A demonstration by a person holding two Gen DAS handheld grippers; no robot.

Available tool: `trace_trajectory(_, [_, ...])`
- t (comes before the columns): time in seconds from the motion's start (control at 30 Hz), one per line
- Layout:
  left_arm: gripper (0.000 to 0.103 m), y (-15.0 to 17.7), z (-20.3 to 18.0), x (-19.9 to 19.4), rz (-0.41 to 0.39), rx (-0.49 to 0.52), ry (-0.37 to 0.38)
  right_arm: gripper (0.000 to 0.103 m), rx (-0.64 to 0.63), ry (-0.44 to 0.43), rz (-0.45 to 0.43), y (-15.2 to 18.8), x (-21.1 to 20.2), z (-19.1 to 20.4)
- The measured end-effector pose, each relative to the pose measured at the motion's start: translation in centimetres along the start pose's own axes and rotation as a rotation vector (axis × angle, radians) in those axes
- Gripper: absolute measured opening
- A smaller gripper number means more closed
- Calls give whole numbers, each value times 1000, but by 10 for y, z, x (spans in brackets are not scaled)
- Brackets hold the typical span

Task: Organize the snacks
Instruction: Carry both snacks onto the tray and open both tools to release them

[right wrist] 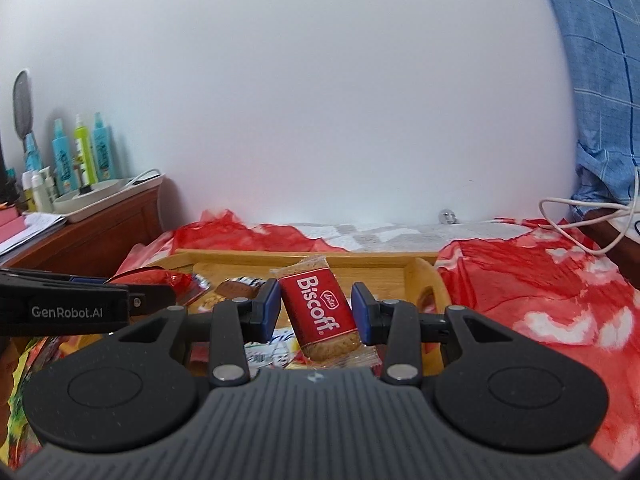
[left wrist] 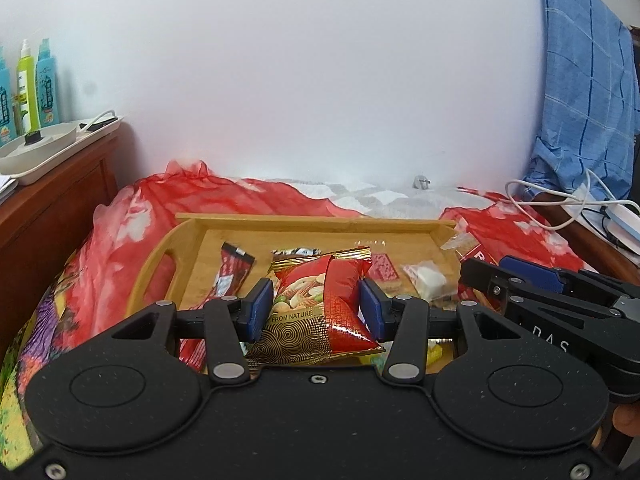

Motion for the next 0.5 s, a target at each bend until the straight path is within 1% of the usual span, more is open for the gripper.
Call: trace_trajectory(0.5, [45,-10,-25,53,18,16,-33,44,92,42,20,-5,43,-28])
Point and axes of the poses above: each gripper's, at about its wrist camera, not at the fingertips, and x roughly the way its jaws point, z to its left, y to its underside, the point moved 2 cm from there along x, roughly the way its jaws point, and after that the axes turned 10 degrees about -z, right-handed, at the moved point
